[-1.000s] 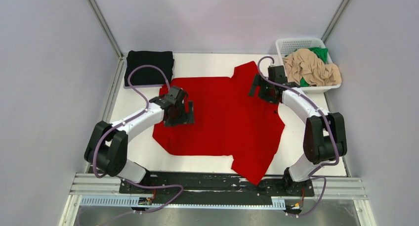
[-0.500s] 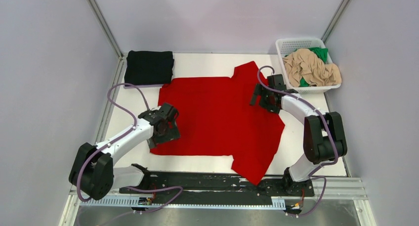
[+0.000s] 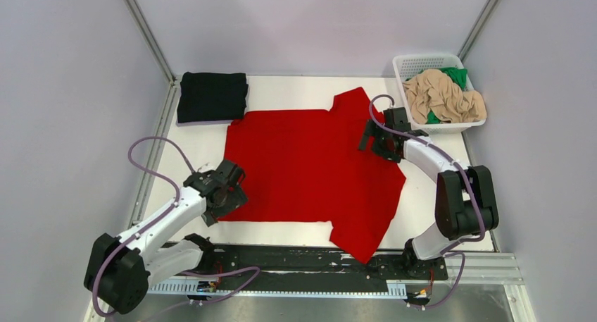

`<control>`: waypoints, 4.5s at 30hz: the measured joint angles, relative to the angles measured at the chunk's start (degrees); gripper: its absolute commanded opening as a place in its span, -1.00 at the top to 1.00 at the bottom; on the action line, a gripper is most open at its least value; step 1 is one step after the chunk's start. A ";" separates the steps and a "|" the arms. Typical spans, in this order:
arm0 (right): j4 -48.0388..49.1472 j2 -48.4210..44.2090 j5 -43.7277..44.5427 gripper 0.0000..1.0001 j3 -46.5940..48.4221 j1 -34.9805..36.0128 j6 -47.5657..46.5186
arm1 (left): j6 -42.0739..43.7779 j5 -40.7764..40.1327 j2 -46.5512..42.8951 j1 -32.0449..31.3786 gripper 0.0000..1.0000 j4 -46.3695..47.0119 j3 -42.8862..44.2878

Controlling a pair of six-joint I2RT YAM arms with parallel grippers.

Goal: Fold and stack the t-shirts
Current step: Grab the side of the flattened tshirt closest away from the robot with both arms, then fold the flattened tshirt in 1/3 of the way

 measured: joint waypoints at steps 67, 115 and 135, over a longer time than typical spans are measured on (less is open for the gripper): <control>-31.01 -13.14 -8.61 0.18 -20.41 43.21 20.02 | -8.92 -4.85 -2.08 0.00 1.00 13.27 -8.50; -19.98 -4.48 6.91 1.00 10.08 12.44 -2.67 | 7.85 -3.61 7.78 12.17 1.00 31.30 4.61; -14.32 9.18 7.13 0.95 23.37 8.39 -13.09 | 10.29 1.70 25.09 18.05 0.83 35.45 12.07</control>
